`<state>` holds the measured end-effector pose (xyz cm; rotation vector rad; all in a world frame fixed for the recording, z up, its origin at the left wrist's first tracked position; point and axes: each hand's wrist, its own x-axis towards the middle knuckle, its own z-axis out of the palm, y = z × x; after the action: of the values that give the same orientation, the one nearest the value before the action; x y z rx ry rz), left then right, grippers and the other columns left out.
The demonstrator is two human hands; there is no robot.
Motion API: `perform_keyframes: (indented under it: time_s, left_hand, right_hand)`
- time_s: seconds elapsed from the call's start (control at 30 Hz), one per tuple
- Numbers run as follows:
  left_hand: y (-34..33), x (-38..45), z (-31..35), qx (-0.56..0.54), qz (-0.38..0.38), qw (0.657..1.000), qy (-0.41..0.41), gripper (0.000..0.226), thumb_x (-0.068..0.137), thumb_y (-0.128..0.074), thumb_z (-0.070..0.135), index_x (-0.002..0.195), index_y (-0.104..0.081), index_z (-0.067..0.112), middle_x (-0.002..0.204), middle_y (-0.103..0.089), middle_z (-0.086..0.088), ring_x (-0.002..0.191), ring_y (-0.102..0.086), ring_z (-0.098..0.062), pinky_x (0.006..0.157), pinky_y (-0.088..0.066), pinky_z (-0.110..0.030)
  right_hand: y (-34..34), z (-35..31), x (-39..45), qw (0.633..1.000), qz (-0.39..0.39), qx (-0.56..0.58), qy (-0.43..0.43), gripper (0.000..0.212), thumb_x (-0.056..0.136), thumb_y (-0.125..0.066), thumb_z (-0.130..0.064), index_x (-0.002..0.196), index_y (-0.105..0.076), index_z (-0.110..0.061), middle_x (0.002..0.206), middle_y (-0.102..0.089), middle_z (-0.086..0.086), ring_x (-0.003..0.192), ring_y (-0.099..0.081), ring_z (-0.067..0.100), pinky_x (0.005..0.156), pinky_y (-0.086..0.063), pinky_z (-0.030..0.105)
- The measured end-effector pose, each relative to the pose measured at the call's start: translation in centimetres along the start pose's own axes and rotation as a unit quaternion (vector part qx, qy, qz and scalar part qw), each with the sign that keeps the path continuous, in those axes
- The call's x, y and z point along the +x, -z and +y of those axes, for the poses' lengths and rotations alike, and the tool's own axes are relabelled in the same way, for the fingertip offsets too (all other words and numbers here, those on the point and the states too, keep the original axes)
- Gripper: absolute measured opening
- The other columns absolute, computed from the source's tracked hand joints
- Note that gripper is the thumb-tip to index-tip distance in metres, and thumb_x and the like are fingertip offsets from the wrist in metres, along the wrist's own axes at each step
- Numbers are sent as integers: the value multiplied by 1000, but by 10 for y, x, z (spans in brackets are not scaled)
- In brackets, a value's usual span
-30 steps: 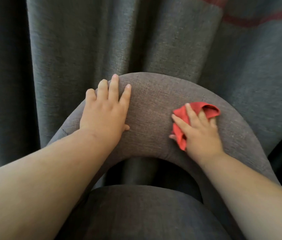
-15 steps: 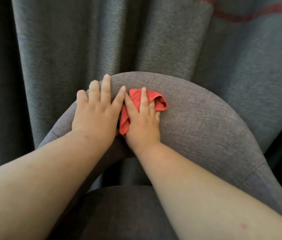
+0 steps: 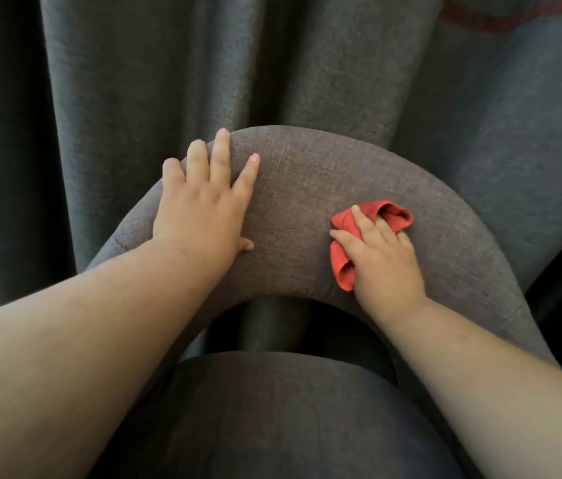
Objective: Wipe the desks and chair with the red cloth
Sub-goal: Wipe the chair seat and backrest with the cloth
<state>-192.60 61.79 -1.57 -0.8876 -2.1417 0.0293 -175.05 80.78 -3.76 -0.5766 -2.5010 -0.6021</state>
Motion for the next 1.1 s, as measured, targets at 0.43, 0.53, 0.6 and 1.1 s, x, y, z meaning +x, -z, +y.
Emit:
perform_keyframes:
  time_s: [0.43, 0.53, 0.6, 1.1]
  left_hand:
    - [0, -11, 4, -19, 26, 999, -19, 106, 75, -61, 68, 154, -6, 24, 161, -1, -21, 145, -9, -45, 111, -19, -62]
    - [-5, -17, 23, -61, 16, 987, -145, 97, 79, -63, 58, 154, -11, 23, 161, -6, -20, 147, -6, -40, 117, -9, -56]
    - [-6, -21, 40, -137, -58, 951, -271, 88, 82, -66, 50, 153, -21, 26, 159, -25, -15, 145, -24, -34, 117, -22, -48]
    - [-31, -109, 78, -82, -627, 751, -190, 146, 58, -75, 72, 148, 25, 16, 163, 10, -15, 149, -4, -36, 120, -13, -50]
  right_hand:
    - [-41, -114, -71, 923, -227, 309, 25, 66, 87, -59, -20, 149, -38, -32, 140, -57, 2, 126, -54, 25, 103, -44, 40]
    - [-51, -143, -80, 930, -248, 272, 14, 70, 88, -58, -48, 150, -32, -32, 137, -59, 2, 123, -55, 28, 100, -44, 41]
    - [-53, -153, -79, 941, -231, 248, 1, 65, 84, -49, -68, 139, -47, -34, 134, -61, 0, 122, -56, 27, 100, -43, 42]
    - [-76, -81, -101, 928, -286, 230, -66, 26, 93, -52, -41, 115, -62, -33, 112, -66, 0, 103, -63, 25, 87, -53, 38]
